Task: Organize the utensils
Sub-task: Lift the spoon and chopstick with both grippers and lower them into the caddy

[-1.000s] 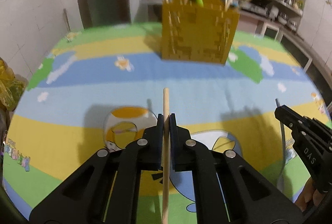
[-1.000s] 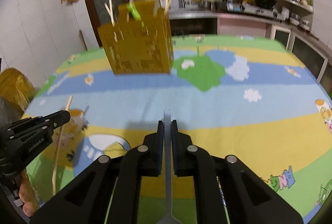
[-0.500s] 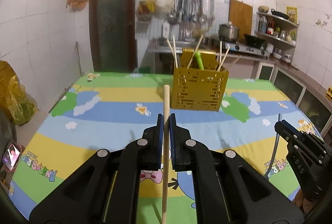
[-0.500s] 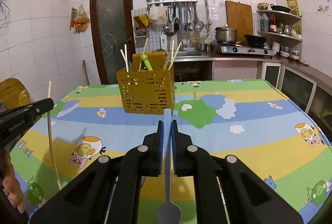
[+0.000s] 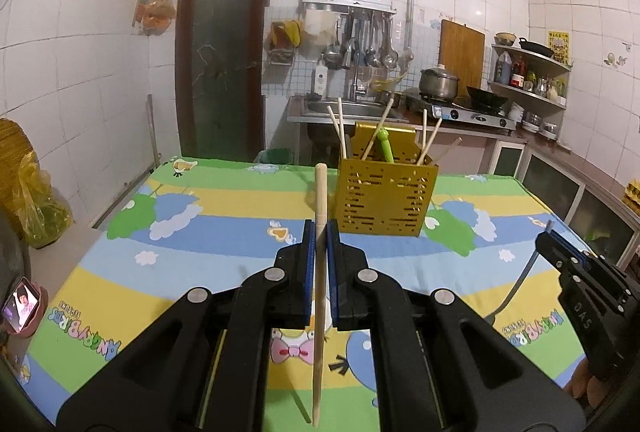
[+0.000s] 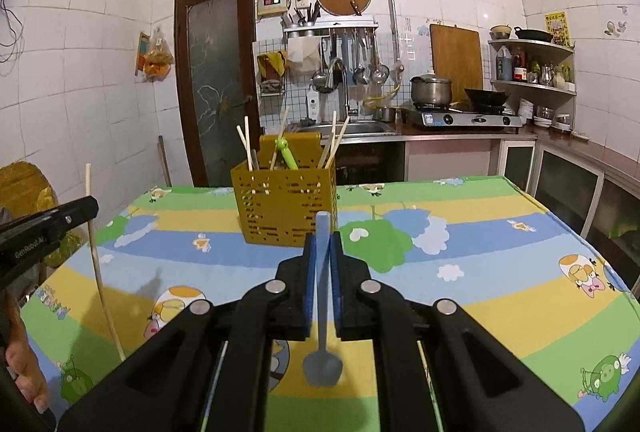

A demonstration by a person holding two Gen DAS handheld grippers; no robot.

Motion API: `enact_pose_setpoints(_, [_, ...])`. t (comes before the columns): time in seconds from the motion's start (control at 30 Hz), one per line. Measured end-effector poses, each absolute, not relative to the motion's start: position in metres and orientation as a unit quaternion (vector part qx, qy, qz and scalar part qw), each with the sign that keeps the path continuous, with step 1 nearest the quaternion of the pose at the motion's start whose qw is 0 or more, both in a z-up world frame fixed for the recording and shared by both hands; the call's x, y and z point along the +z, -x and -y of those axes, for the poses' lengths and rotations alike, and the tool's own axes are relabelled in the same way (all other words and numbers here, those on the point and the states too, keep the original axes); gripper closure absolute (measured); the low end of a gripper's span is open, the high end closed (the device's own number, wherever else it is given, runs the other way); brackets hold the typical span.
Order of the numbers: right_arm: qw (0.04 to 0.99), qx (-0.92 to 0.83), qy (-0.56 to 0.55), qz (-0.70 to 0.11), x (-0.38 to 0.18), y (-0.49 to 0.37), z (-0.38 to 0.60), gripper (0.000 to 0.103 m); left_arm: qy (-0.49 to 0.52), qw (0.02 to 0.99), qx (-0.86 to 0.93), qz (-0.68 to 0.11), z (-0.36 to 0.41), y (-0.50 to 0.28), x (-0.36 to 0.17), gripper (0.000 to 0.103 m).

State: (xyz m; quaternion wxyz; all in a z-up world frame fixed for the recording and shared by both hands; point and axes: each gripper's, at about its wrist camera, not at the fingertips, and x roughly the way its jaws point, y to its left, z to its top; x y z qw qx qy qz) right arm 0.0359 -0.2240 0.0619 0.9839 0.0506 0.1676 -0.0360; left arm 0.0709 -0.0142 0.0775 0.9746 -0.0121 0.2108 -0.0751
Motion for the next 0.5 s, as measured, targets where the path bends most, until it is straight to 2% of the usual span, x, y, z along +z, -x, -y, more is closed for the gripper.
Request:
enact_pose_setpoints(0.27, [0.987, -0.033, -0.041, -0.149, 0.085, -0.055, 0.227, 0.096, 0.011, 0.976, -0.092, -0.197, 0.028, -0.098, 0.105, 0.098])
enact_pose_setpoints(0.5, [0.992, -0.019, -0.040, -0.121, 0.119, -0.085, 0.234, 0.096, 0.011, 0.981, -0.109, -0.158, 0.051, -0.134, 0.149, 0.098])
